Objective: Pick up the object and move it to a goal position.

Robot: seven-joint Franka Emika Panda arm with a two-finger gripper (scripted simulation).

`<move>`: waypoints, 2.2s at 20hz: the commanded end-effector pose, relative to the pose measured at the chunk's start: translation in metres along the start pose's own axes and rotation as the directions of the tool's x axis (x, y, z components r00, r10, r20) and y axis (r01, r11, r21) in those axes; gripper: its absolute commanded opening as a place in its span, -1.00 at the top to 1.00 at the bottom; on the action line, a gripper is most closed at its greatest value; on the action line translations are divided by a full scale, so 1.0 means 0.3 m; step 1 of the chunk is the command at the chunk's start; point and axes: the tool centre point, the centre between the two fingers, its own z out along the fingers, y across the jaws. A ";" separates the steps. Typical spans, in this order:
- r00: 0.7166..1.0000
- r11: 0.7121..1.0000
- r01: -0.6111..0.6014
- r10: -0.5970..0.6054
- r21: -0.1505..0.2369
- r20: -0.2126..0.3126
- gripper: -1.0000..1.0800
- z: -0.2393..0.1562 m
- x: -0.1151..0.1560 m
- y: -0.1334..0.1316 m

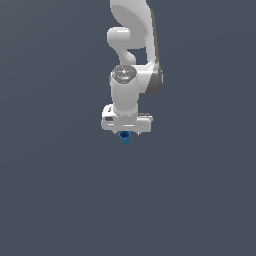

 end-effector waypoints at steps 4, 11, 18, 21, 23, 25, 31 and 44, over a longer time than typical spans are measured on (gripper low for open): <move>0.999 0.999 -0.042 0.042 -0.010 -0.004 -0.92 0.087 -0.084 0.029; 0.997 0.997 -0.072 0.072 -0.016 -0.007 -0.92 0.145 -0.149 0.050; 0.997 0.997 -0.075 0.075 -0.017 -0.007 -0.92 0.155 -0.157 0.052; 0.997 0.997 -0.075 0.075 -0.017 -0.007 -0.92 0.176 -0.158 0.052; 0.997 0.997 -0.076 0.076 -0.017 -0.007 -0.92 0.200 -0.159 0.053; 0.997 0.997 -0.076 0.076 -0.017 -0.007 -0.92 0.231 -0.161 0.054; 0.997 0.997 -0.077 0.077 -0.017 -0.008 -0.92 0.307 -0.162 0.056; 0.997 0.997 -0.077 0.077 -0.017 -0.008 1.00 0.320 -0.160 0.056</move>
